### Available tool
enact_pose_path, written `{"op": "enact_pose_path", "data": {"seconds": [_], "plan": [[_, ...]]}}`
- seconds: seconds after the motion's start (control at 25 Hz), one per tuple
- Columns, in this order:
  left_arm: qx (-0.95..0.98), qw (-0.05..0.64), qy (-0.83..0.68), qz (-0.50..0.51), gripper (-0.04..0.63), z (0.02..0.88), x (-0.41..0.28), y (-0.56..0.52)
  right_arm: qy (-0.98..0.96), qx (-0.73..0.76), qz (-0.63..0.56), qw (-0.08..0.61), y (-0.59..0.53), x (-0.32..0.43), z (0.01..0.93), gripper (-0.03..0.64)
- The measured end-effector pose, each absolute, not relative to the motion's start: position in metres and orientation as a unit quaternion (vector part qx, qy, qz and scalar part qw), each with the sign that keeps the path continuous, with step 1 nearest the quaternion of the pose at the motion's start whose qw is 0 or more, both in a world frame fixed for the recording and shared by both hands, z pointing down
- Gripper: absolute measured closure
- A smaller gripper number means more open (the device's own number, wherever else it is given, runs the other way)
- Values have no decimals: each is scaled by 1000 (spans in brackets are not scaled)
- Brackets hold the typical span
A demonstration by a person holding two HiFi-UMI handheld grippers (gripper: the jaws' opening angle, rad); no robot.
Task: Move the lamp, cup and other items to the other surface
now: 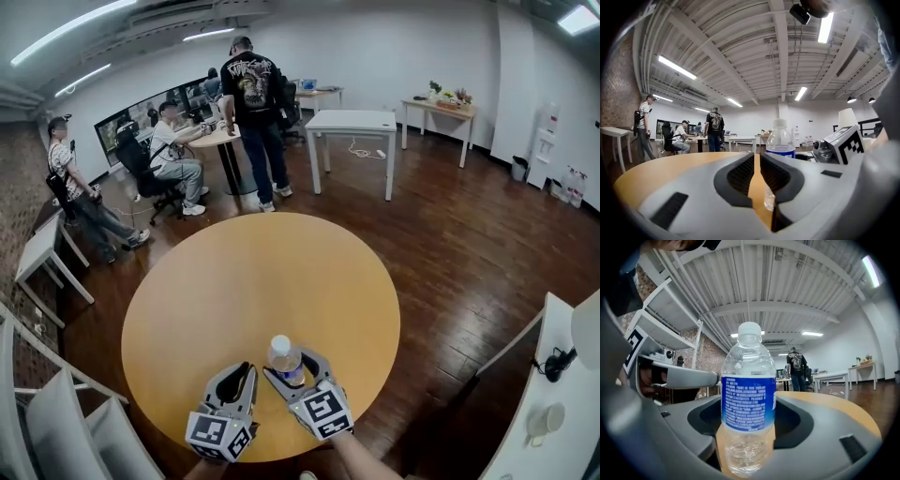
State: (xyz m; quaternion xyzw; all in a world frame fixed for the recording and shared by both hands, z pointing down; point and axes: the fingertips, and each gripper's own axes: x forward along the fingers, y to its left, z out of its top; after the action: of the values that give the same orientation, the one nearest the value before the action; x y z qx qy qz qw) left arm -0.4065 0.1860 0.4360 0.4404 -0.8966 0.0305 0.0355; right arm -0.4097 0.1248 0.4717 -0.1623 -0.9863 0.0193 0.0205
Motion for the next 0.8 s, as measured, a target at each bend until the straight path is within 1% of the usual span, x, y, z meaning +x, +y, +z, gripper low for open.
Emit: {"op": "enact_pose_path", "data": {"seconds": [0.16, 0.28, 0.44, 0.64, 0.8], "plan": [[442, 39, -895, 38, 547, 446, -418, 194, -986, -162, -4, 42, 140, -419, 500, 308], [451, 43, -890, 40, 546, 453, -418, 191, -987, -151, 4, 53, 140, -415, 516, 296], [458, 47, -887, 43, 546, 457, -417, 190, -988, -152, 7, 39, 139, -416, 516, 293], [461, 47, -885, 46, 546, 458, -407, 190, -986, -158, -9, 44, 141, -407, 514, 285], [459, 45, -886, 47, 546, 455, -395, 190, -987, -157, -5, 29, 136, -399, 505, 279]]}}
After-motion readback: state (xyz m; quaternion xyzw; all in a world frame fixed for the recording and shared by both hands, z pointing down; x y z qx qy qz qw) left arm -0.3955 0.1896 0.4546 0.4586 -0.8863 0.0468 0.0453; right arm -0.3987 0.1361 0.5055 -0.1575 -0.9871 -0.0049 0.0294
